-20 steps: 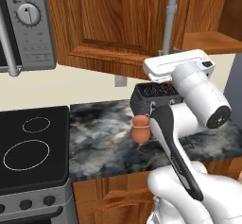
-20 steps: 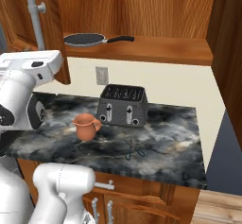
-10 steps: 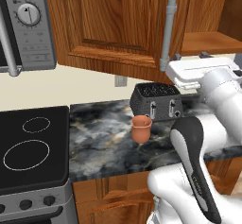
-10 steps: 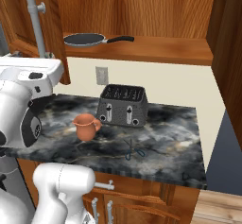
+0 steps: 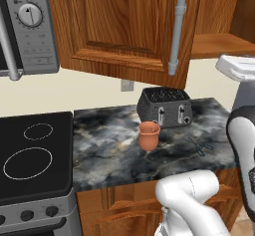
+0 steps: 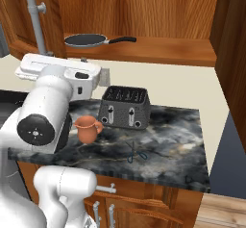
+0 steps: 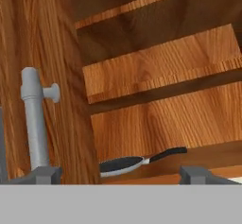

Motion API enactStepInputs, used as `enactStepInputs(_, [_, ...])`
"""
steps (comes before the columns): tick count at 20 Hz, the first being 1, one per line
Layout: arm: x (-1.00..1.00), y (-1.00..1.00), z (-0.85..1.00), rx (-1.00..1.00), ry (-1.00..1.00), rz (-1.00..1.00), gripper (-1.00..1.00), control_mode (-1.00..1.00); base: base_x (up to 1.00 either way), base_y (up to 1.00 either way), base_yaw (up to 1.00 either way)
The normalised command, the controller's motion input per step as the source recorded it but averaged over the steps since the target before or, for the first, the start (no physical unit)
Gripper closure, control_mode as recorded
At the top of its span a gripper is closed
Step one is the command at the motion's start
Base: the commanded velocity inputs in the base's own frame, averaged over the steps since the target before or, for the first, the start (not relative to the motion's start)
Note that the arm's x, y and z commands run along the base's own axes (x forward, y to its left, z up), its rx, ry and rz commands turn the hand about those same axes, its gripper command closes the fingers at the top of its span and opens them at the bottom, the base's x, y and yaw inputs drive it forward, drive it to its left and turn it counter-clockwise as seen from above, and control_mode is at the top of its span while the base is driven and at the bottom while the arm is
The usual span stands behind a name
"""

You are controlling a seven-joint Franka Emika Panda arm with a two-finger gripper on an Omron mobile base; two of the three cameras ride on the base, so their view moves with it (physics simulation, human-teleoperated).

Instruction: Pick the pan from the cabinet and place it on the stove. Then turn on the stove burner for the pan.

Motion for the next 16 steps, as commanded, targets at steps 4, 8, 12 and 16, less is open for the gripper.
enactStepInputs(4, [0.52,-0.46,-0.26,0.18,0.33,0.19,-1.00,-1.00,0.00,0.00,0.00])
enactStepInputs(8, [0.46,-0.22,-0.40,0.22,0.23,0.25,-1.00,-1.00,0.00,0.00,0.00])
enactStepInputs(12, [0.43,-0.09,-0.32,0.21,0.22,0.22,-1.00,-1.00,0.00,0.00,0.00])
enactStepInputs(16, [0.53,0.00,-0.23,0.23,0.23,0.16,-1.00,-1.00,0.00,0.00,0.00])
